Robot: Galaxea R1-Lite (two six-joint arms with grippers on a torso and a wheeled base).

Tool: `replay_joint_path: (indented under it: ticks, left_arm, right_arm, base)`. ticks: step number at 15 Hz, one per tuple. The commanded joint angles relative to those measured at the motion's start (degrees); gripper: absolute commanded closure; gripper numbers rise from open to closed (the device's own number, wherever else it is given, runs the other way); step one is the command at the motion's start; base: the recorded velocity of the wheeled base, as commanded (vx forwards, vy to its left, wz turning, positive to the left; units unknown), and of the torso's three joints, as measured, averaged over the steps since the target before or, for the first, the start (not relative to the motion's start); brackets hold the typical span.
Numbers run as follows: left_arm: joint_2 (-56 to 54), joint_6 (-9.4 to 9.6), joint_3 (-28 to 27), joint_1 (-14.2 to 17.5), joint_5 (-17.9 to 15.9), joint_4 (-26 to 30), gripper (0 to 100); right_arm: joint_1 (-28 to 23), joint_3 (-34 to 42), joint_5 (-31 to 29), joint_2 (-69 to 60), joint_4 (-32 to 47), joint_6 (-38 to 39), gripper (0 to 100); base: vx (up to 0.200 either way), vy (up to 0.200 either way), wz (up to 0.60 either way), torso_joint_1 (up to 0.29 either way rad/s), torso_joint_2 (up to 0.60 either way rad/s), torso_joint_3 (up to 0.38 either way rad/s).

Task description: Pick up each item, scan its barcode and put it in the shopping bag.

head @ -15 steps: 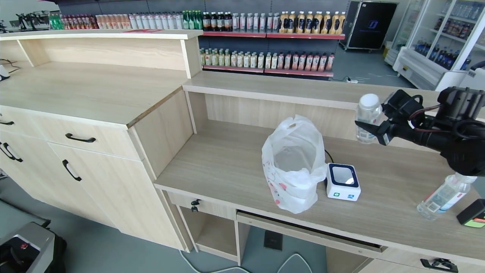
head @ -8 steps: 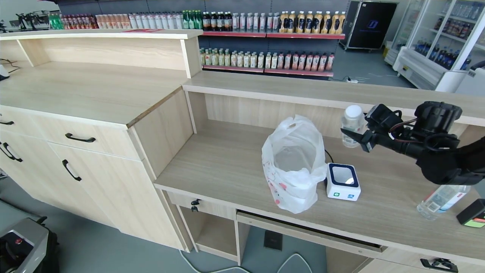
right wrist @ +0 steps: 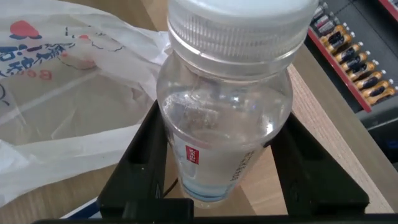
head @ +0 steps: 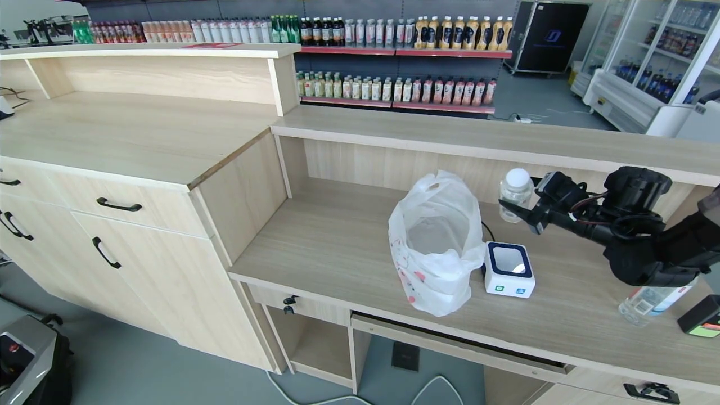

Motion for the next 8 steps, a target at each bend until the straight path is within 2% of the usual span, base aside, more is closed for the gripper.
replay_joint_path:
  ticks: [1,8]
  left_arm:
    - [0.1,0.0,0.0,0.0,0.0,0.0,0]
    - [0.1,0.0,0.0,0.0,0.0,0.0,0]
  right_arm:
    - [-0.3,0.4,0.2,1.6,-0.4,-0.1,100]
    - [-1.0,0.4,2.5,3.8,-1.3,-1.1,100]
  base:
    - [0.0,0.0,0.0,0.0,0.0,0.0]
    - [0.0,0.0,0.0,0.0,0.0,0.0]
